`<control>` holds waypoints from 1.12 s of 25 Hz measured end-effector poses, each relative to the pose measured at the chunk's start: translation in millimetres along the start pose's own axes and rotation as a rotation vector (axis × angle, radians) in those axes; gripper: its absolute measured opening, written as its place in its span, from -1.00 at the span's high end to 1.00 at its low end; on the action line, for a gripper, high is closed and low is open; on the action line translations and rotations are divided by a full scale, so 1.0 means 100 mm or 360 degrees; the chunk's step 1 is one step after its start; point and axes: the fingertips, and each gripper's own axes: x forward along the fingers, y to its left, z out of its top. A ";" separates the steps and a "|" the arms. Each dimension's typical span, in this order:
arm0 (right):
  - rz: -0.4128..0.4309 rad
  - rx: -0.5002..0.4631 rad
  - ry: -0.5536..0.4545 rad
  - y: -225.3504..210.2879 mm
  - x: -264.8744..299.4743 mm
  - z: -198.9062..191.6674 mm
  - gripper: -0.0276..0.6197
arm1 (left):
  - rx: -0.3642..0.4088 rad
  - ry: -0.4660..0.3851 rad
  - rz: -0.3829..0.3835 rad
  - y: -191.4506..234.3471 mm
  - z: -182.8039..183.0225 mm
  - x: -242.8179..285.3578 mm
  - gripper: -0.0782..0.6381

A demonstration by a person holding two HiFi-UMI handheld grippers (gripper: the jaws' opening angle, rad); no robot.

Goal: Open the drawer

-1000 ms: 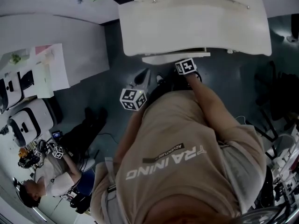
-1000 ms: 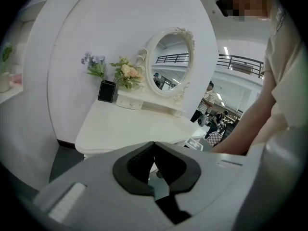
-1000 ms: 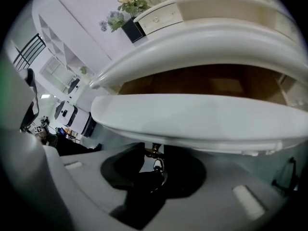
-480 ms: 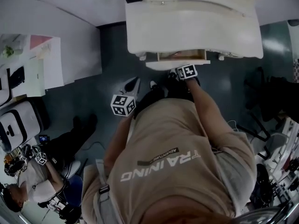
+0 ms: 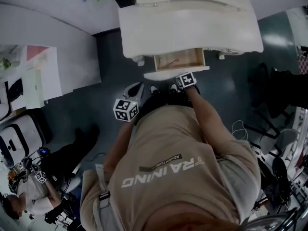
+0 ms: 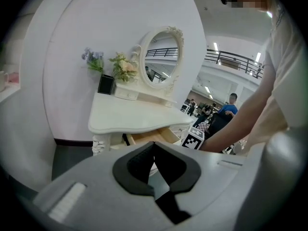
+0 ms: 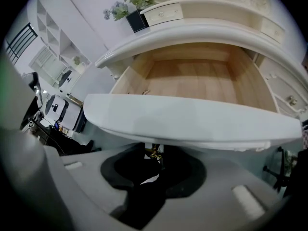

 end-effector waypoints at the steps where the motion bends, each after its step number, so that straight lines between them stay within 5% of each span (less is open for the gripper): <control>1: 0.0011 -0.0005 -0.0003 0.00 -0.01 -0.03 0.52 | 0.0004 0.0006 -0.0003 -0.06 0.00 0.03 0.76; 11: 0.0202 -0.0011 -0.0122 0.14 -0.09 -0.17 0.53 | -0.0037 0.0027 0.0084 -0.57 -0.10 0.24 0.76; 28: -0.0026 -0.0080 0.0118 -0.08 -0.19 -0.86 0.53 | -0.0113 -0.0051 0.0240 -0.96 -0.40 0.03 0.76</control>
